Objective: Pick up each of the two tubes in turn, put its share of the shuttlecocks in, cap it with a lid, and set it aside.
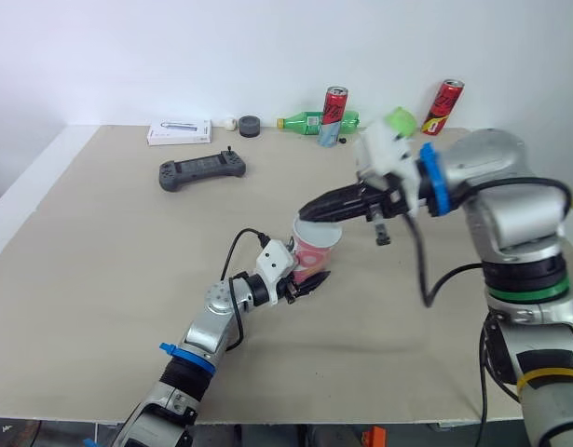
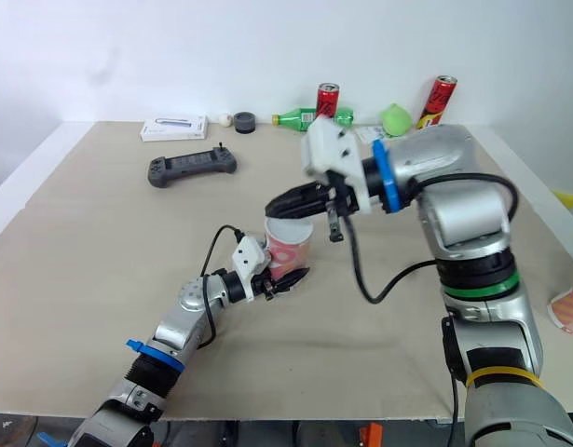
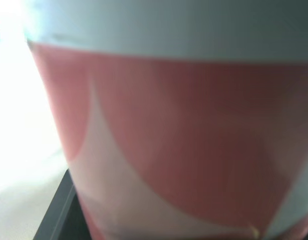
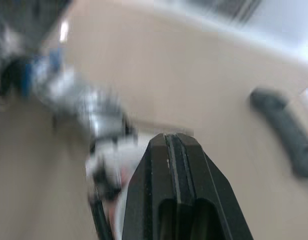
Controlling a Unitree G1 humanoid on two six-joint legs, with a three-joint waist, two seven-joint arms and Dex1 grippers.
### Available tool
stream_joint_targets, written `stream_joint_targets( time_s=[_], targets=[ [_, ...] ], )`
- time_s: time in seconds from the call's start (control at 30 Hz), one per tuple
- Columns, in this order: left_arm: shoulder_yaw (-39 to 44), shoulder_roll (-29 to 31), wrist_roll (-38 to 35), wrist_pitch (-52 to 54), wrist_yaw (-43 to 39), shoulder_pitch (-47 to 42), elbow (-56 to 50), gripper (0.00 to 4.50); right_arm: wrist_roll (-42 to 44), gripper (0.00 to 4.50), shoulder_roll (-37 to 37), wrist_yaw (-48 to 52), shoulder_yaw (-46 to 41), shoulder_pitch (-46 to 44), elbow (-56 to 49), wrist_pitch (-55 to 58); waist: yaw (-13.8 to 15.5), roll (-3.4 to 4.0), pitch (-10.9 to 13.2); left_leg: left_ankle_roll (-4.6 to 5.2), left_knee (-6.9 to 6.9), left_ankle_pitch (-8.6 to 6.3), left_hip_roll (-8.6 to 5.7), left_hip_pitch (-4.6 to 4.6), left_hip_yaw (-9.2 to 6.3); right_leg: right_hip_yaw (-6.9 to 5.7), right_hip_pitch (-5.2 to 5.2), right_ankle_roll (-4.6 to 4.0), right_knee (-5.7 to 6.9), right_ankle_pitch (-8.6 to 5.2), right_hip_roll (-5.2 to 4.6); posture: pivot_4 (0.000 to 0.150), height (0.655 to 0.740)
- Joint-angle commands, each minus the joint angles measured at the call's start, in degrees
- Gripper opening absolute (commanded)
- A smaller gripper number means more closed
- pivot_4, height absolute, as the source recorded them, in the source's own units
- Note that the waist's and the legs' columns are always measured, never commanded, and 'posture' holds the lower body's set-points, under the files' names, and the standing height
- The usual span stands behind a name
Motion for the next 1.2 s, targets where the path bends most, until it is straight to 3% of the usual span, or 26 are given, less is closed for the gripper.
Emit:
stream_joint_targets(
  time_s=[0.03,0.1,0.27,0.3,0.37,0.43,0.67,1.0,1.2],
  targets=[
    [-0.3,1.0,-1.0,3.0,-1.7,1.1,-0.4,2.51,7.2,0.5,-0.9,-7.3,-9.2,4.2,-5.6,7.8,-0.1,-0.01,0.0,-0.04,0.0,-0.05,0.0,0.0,-0.03,-0.01,0.02,0.0,0.0,-0.05,0.01,0.15,0.74],
    [0.0,1.4,-1.8,3.8,-2.3,1.3,-1.4,2.51,10.3,1.0,-0.6,-12.1,-14.2,8.1,-7.9,11.5,-0.1,0.0,0.0,-0.03,0.0,-0.1,-0.01,0.0,0.03,0.03,0.0,0.01,0.0,-0.1,0.02,0.15,0.74],
    [1.3,3.2,-4.3,6.8,-3.8,2.5,-4.8,2.51,12.1,3.43,3.4,-23.6,-20.3,25.2,-17.9,10.9,-0.1,-0.03,0.0,0.0,-0.11,-0.13,-0.02,-0.01,-0.03,0.19,-0.02,0.11,0.01,-0.25,0.2,0.15,0.74],
    [1.4,4.0,-4.9,7.8,-4.3,2.9,-5.9,2.93,11.0,3.95,5.1,-26.0,-20.0,30.2,-20.0,8.5,-0.2,-0.04,0.0,0.02,-0.18,-0.14,-0.01,-0.02,-0.06,0.22,-0.01,0.18,0.0,-0.32,0.26,0.15,0.74],
    [2.1,6.0,-6.0,9.7,-5.4,4.1,-8.6,3.9,7.9,4.5,8.8,-30.1,-17.4,39.7,-23.0,2.9,-0.7,0.34,0.1,-0.02,-0.18,-0.21,0.13,0.0,0.05,0.39,-0.13,0.42,0.04,-0.49,0.45,0.15,0.74],
    [2.6,7.7,-6.6,11.0,-6.2,4.8,-10.6,4.43,5.1,4.5,11.0,-32.5,-14.1,45.3,-23.6,-2.0,-0.7,0.26,0.2,-0.03,-0.2,-0.21,0.14,0.04,-0.01,0.36,-0.09,0.39,0.07,-0.52,0.56,0.15,0.74],
    [6.2,15.6,-10.3,16.4,-8.5,8.3,-19.5,4.43,-3.9,4.5,14.8,-35.5,-2.5,50.0,-14.4,-18.4,-1.5,0.22,0.5,-0.12,-0.04,-0.11,0.37,0.14,0.08,0.39,-0.11,0.2,0.1,-0.27,0.8,0.15,0.74],
    [20.8,28.1,-25.7,29.2,-10.0,14.2,-35.7,4.43,-10.1,4.5,20.8,-35.5,7.8,41.8,4.8,-32.7,-1.6,0.04,1.1,-0.13,-0.08,-0.09,0.75,0.12,0.12,0.36,-0.19,-0.04,0.11,-0.27,0.97,0.15,0.74],
    [21.8,30.9,-25.3,29.7,-9.1,17.1,-37.1,4.43,-12.2,4.5,24.6,-35.1,11.3,35.2,15.7,-37.8,-1.5,0.02,1.1,-0.17,-0.15,-0.12,0.7,0.12,0.11,0.37,-0.19,-0.02,0.1,-0.32,0.94,0.15,0.74]
  ],
)
